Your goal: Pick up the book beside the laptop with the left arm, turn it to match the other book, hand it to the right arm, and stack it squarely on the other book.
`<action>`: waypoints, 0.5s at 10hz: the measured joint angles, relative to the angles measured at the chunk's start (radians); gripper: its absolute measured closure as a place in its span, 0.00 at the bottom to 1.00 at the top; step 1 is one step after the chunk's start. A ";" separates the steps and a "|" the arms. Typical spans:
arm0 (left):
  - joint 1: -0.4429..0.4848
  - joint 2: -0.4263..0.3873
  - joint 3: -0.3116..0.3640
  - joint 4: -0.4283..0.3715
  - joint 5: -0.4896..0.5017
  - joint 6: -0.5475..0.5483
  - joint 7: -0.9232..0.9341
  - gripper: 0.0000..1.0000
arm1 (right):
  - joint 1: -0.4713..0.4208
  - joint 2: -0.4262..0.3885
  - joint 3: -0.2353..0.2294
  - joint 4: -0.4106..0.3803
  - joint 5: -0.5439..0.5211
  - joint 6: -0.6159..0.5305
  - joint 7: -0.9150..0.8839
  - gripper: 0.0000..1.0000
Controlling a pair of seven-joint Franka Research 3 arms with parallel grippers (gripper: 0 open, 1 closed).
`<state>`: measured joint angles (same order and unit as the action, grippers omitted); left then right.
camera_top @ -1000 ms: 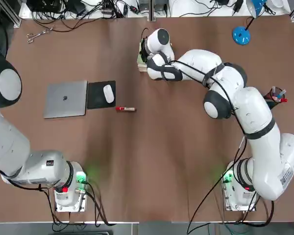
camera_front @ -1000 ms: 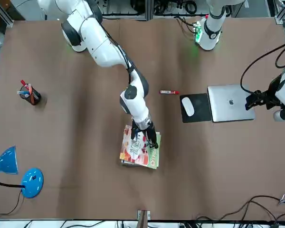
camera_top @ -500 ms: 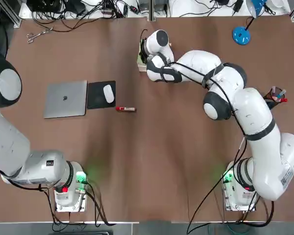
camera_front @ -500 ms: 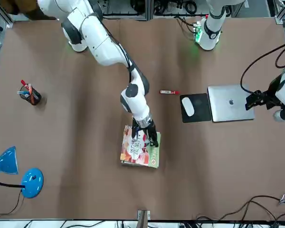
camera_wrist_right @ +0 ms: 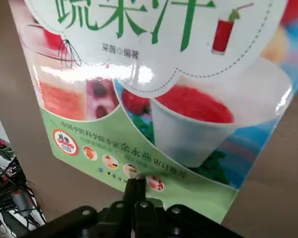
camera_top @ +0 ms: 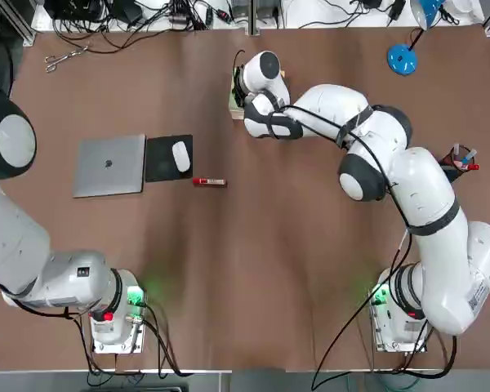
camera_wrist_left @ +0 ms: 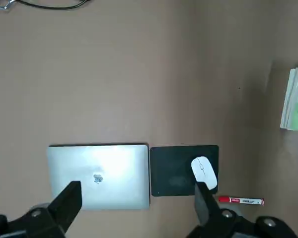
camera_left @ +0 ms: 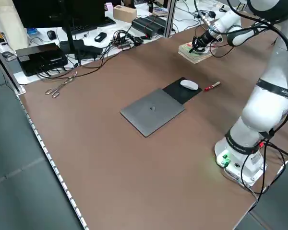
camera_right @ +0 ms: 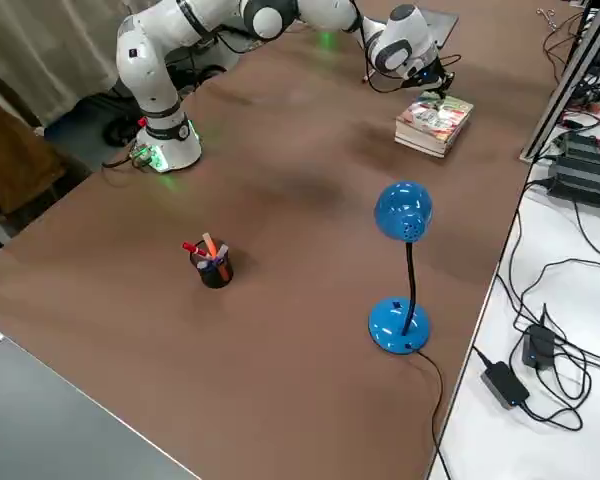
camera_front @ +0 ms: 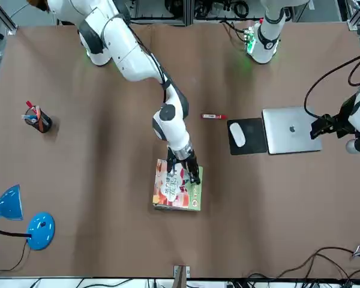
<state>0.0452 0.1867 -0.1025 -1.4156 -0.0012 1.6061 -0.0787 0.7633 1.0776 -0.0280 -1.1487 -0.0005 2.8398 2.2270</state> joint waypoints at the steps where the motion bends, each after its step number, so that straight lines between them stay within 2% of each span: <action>1: 0.000 0.000 0.000 0.000 0.000 0.000 0.000 0.00 | 0.000 -0.001 0.000 0.000 0.000 0.000 0.000 0.99; 5: 0.000 0.000 0.000 0.000 0.000 0.000 0.000 0.00 | 0.000 -0.016 0.000 -0.004 0.000 -0.019 0.002 0.99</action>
<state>0.0454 0.1869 -0.1025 -1.4156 -0.0012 1.6060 -0.0787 0.7638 1.0617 -0.0285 -1.1524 -0.0004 2.8209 2.2289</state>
